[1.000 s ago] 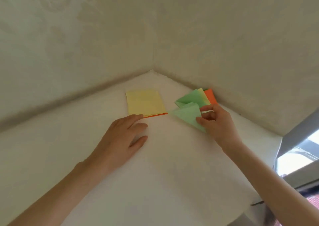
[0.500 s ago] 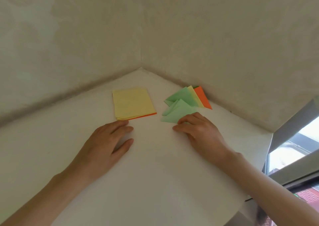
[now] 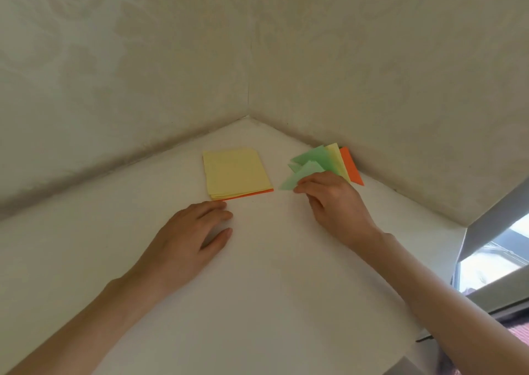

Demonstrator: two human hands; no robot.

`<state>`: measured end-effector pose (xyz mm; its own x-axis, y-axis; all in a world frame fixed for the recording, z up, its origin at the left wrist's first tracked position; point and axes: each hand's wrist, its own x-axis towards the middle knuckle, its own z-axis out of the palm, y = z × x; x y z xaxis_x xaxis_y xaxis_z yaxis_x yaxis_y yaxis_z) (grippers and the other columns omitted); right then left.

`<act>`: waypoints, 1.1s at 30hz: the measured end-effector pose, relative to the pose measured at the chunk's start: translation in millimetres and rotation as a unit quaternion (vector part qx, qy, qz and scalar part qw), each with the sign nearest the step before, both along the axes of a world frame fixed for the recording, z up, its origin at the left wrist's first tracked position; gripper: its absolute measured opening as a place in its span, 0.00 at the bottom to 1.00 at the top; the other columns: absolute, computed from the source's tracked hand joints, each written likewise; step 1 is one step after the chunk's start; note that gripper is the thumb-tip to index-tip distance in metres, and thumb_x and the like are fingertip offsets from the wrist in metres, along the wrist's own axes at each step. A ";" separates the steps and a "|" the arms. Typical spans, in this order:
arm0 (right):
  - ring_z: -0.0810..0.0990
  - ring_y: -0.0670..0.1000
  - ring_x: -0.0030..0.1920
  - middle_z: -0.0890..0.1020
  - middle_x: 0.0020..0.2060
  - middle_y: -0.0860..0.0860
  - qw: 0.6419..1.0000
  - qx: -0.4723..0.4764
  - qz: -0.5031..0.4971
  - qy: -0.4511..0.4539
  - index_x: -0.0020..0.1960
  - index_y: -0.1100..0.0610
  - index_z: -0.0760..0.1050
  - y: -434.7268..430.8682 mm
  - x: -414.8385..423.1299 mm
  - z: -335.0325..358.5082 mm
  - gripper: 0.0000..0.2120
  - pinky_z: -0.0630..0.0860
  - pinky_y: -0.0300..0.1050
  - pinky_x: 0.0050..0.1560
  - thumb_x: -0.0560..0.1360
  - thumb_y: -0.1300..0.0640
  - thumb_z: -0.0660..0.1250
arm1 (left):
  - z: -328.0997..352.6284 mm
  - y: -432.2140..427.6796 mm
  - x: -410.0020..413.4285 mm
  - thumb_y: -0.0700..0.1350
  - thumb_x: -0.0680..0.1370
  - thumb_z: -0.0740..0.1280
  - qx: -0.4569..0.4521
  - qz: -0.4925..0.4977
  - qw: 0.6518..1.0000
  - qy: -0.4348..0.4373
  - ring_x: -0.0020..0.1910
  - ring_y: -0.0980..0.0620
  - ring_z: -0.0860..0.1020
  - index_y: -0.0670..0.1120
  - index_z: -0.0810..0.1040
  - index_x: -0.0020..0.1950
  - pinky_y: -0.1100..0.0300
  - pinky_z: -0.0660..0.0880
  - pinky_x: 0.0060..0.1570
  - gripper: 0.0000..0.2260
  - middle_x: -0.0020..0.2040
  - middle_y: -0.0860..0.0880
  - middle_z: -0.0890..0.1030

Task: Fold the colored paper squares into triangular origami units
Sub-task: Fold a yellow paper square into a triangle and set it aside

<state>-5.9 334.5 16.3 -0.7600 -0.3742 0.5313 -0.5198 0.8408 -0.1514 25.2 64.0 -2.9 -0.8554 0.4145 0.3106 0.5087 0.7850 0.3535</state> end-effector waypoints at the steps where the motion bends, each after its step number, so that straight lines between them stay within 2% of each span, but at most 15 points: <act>1: 0.81 0.59 0.43 0.83 0.43 0.55 1.000 -0.018 0.019 0.007 0.46 0.62 0.82 -9.7 1.0 4.1 0.11 0.78 0.47 0.40 0.69 0.71 0.64 | 1.1 -3.8 0.6 0.62 0.74 0.49 -0.005 0.002 1.000 0.000 0.61 0.60 0.69 0.51 0.78 0.60 0.69 0.62 0.58 0.27 0.64 0.57 0.75; 4: 0.80 0.57 0.49 0.82 0.49 0.55 0.995 -0.064 0.075 -0.016 0.53 0.62 0.80 -48.5 -1.1 13.9 0.11 0.77 0.47 0.47 0.73 0.65 0.63 | 4.1 -23.5 1.9 0.60 0.74 0.49 -0.019 0.013 1.000 0.008 0.58 0.57 0.75 0.51 0.80 0.57 0.64 0.68 0.52 0.25 0.61 0.57 0.76; 6: 0.76 0.56 0.58 0.78 0.59 0.56 0.992 -0.053 0.075 -0.089 0.63 0.61 0.74 -73.9 -8.7 13.8 0.15 0.74 0.47 0.56 0.76 0.60 0.64 | 5.1 -39.8 2.5 0.60 0.74 0.50 -0.024 0.029 0.999 0.008 0.57 0.57 0.75 0.52 0.80 0.55 0.63 0.70 0.50 0.24 0.60 0.57 0.77; 8: 0.65 0.54 0.70 0.67 0.70 0.56 0.983 -0.013 0.049 -0.176 0.72 0.60 0.63 -92.6 -19.0 11.8 0.24 0.62 0.44 0.68 0.79 0.55 0.63 | 5.0 -53.2 4.1 0.60 0.75 0.50 -0.017 0.042 0.999 0.008 0.56 0.58 0.75 0.52 0.80 0.54 0.63 0.71 0.49 0.23 0.59 0.58 0.77; 10: 0.55 0.52 0.75 0.57 0.75 0.55 0.973 0.041 0.018 -0.227 0.75 0.61 0.55 -103.7 -25.5 11.5 0.29 0.49 0.39 0.70 0.80 0.51 0.59 | 3.8 -61.4 5.8 0.59 0.75 0.50 -0.005 0.046 0.999 0.003 0.56 0.59 0.74 0.51 0.80 0.54 0.64 0.70 0.49 0.23 0.58 0.58 0.77; 12: 0.57 0.53 0.74 0.60 0.75 0.55 0.970 0.080 0.010 -0.229 0.74 0.61 0.59 -109.3 -25.8 9.5 0.25 0.51 0.39 0.68 0.81 0.50 0.56 | 1.0 -65.1 7.5 0.58 0.75 0.51 0.005 0.040 0.999 0.003 0.56 0.61 0.73 0.50 0.80 0.54 0.64 0.70 0.51 0.23 0.58 0.57 0.78; 14: 0.63 0.52 0.71 0.66 0.72 0.53 0.972 0.109 0.009 -0.206 0.69 0.60 0.67 -111.8 -22.5 7.1 0.20 0.59 0.42 0.66 0.82 0.51 0.53 | -1.1 -65.9 8.6 0.57 0.75 0.51 0.015 0.037 0.999 0.004 0.56 0.61 0.72 0.50 0.80 0.55 0.63 0.69 0.53 0.22 0.59 0.56 0.78; 16: 0.66 0.52 0.69 0.69 0.70 0.52 0.973 0.117 0.009 -0.197 0.66 0.58 0.71 -112.9 -18.9 6.7 0.18 0.65 0.47 0.63 0.83 0.53 0.52 | -1.6 -65.8 9.1 0.57 0.75 0.51 0.028 0.041 0.999 0.003 0.56 0.59 0.74 0.49 0.81 0.54 0.62 0.70 0.54 0.22 0.58 0.56 0.78; 18: 0.65 0.54 0.70 0.68 0.71 0.54 0.968 0.103 0.022 -0.230 0.68 0.60 0.71 -112.6 -19.3 8.6 0.17 0.62 0.47 0.65 0.83 0.57 0.52 | -1.9 -65.5 8.7 0.56 0.75 0.52 0.035 0.038 0.999 0.007 0.55 0.58 0.74 0.49 0.81 0.54 0.62 0.70 0.54 0.22 0.58 0.55 0.79; 22: 0.61 0.53 0.73 0.65 0.72 0.54 0.955 0.020 0.046 -0.292 0.69 0.59 0.69 -106.8 -24.7 7.7 0.17 0.52 0.37 0.69 0.82 0.62 0.54 | -2.9 -66.8 7.1 0.57 0.75 0.51 0.045 0.032 0.998 0.007 0.56 0.61 0.73 0.49 0.81 0.55 0.63 0.68 0.55 0.23 0.58 0.55 0.78; 25: 0.70 0.54 0.68 0.75 0.66 0.54 0.965 -0.055 0.019 -0.256 0.65 0.60 0.74 -105.6 -26.9 2.7 0.15 0.59 0.37 0.65 0.81 0.63 0.56 | -2.7 -66.9 7.4 0.58 0.74 0.51 0.055 0.032 0.998 -0.001 0.57 0.59 0.73 0.49 0.80 0.55 0.63 0.69 0.56 0.23 0.59 0.55 0.78; 28: 0.79 0.57 0.58 0.82 0.55 0.56 0.985 -0.112 0.010 -0.128 0.57 0.63 0.79 -110.2 -23.4 4.8 0.12 0.71 0.46 0.60 0.78 0.64 0.61 | 0.6 -67.0 8.7 0.56 0.75 0.55 0.080 0.045 0.995 0.036 0.60 0.55 0.73 0.48 0.78 0.60 0.58 0.70 0.61 0.21 0.63 0.53 0.74; 30: 0.81 0.57 0.55 0.83 0.51 0.57 0.988 -0.122 0.084 -0.046 0.52 0.64 0.81 -114.9 -13.6 10.1 0.10 0.75 0.49 0.57 0.75 0.65 0.63 | 7.9 -68.7 11.7 0.57 0.75 0.60 0.095 0.061 0.989 0.094 0.64 0.54 0.69 0.47 0.73 0.65 0.58 0.66 0.65 0.22 0.67 0.52 0.69; 33: 0.80 0.54 0.56 0.84 0.49 0.57 0.974 -0.090 0.209 -0.019 0.48 0.66 0.80 -119.4 12.4 15.5 0.11 0.73 0.42 0.59 0.77 0.61 0.61 | 25.0 -71.5 20.1 0.59 0.73 0.63 0.068 0.033 0.984 0.164 0.68 0.53 0.65 0.45 0.69 0.67 0.64 0.58 0.68 0.27 0.69 0.50 0.67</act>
<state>6.5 215.1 31.8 -0.5821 -0.5585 0.5910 -0.8018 0.5150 -0.3030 45.3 -7.5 22.1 -0.7231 0.2974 0.6234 0.5631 0.7765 0.2827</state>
